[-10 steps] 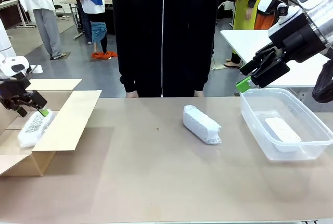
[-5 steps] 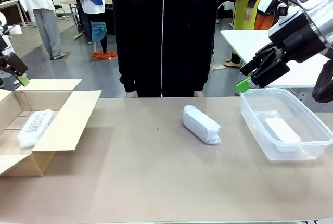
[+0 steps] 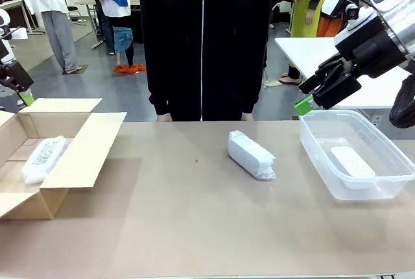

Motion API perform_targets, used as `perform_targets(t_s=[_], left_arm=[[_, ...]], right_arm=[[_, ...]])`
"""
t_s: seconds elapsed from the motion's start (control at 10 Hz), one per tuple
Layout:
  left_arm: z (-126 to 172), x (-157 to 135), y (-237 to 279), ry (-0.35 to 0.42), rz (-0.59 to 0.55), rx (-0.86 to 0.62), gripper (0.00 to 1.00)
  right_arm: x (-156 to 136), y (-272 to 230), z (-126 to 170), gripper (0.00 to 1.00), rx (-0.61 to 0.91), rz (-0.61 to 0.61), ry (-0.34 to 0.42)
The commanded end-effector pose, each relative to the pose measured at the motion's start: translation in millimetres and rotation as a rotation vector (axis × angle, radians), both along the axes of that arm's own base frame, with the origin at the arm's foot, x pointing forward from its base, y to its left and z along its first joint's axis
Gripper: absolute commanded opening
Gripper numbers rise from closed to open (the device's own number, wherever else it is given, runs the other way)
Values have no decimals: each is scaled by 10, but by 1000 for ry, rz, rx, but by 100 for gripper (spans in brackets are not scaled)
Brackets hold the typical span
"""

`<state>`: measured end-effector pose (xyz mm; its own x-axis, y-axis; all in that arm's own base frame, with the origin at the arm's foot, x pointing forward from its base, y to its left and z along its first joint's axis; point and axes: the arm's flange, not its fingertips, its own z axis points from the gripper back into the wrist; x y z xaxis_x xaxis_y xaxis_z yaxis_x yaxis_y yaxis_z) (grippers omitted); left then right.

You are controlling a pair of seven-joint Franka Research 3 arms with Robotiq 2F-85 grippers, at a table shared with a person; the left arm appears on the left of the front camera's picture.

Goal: Separate and place wrapped and unwrapped clocks.
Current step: If the picked Digital clock is wrapped, place it in the Package Box ; if not, place it in the Organizing box, then pick up the Digital clock indicated by the person.

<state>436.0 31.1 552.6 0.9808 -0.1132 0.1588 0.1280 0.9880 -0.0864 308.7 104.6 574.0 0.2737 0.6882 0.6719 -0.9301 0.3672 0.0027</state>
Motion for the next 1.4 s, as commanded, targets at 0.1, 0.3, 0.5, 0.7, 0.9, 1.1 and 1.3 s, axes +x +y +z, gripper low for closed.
perform_targets(t_s=[0.1, 0.3, 0.5, 0.7, 0.9, 1.1, 1.3], left_arm=[[58, -21, 12, -19, -6, 1, 100], [58, -21, 12, -19, -6, 1, 100], [58, -21, 12, -19, -6, 1, 100], [58, -21, 12, -19, -6, 1, 100], [58, -21, 12, -19, -6, 1, 100], [58, -21, 12, -19, -6, 1, 100], [36, -16, 3, -9, 0, 0, 100]], right_arm=[[11, 12, -9, 100, 25, 22, 6], [11, 12, -9, 100, 25, 22, 6], [11, 12, -9, 100, 25, 22, 6], [11, 12, -9, 100, 25, 22, 6], [11, 12, -9, 100, 25, 22, 6], [11, 12, -9, 100, 25, 22, 6], [11, 12, -9, 100, 25, 22, 6]])
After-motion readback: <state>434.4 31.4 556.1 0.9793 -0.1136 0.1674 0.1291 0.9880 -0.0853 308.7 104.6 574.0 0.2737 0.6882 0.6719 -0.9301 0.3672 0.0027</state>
